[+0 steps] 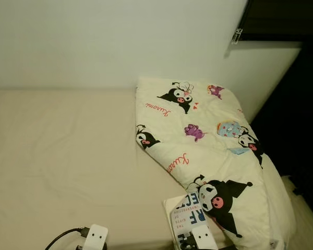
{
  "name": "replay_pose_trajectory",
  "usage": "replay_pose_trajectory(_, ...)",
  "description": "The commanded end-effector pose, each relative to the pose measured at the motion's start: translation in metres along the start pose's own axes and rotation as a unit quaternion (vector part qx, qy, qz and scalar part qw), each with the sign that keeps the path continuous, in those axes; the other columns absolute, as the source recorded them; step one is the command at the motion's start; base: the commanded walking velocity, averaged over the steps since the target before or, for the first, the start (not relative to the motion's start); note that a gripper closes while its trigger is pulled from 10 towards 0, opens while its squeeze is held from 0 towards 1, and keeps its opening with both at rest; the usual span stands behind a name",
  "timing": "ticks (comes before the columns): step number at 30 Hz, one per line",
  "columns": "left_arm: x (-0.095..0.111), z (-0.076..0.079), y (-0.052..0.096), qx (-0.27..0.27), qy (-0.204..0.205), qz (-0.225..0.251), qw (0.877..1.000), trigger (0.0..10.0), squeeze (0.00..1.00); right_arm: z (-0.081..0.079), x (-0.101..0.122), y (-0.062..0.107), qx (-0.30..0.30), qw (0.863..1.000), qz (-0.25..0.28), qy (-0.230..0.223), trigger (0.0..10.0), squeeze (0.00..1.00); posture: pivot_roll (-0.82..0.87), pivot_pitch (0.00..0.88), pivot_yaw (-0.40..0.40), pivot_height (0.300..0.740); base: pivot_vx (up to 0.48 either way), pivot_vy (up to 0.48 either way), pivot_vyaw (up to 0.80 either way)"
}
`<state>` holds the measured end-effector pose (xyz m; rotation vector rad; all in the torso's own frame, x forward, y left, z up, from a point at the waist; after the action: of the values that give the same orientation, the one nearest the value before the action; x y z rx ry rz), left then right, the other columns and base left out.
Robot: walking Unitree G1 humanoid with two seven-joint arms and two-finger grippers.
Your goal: Clean up the room
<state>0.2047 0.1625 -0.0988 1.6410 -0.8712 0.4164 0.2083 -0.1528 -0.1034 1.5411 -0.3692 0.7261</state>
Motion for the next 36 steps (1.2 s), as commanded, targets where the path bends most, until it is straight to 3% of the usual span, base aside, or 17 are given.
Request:
replay_pose_trajectory(1,-0.01,0.004,0.003,0.0,0.007,-0.018,1.0,10.0,0.0,0.001,-0.008,0.002,0.002,1.0,-0.014,0.001,10.0,0.0,0.08,0.0,-0.025,0.74,0.0,0.0,0.0)
replay_pose_trajectory(15,-0.006,0.008,0.002,0.0,0.015,-0.017,1.0,10.0,0.0,0.003,0.0,0.0,0.003,1.0,-0.006,0.005,10.0,0.0,0.06,0.0,-0.026,0.74,0.0,0.0,0.0)
replay_pose_trajectory(36,-0.002,-0.005,-0.001,0.0,-0.01,-0.01,1.0,10.0,0.0,-0.005,-0.007,0.001,-0.002,1.0,-0.011,-0.015,10.0,0.0,0.08,0.0,0.022,0.74,0.0,0.0,0.0)
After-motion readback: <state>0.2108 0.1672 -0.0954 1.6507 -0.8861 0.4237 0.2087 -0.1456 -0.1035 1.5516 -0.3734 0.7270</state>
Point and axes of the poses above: a point about 5 cm out from each wrist's last joint towards the gripper, its own y axis pointing back from the gripper into the wrist, its own x axis along the axis of the wrist's last joint, z = x × y, the point moved 3 cm from there along -y, pointing out of the wrist towards the gripper, and after that the axes turned 5 degrees about -y, right-handed, at the moved point
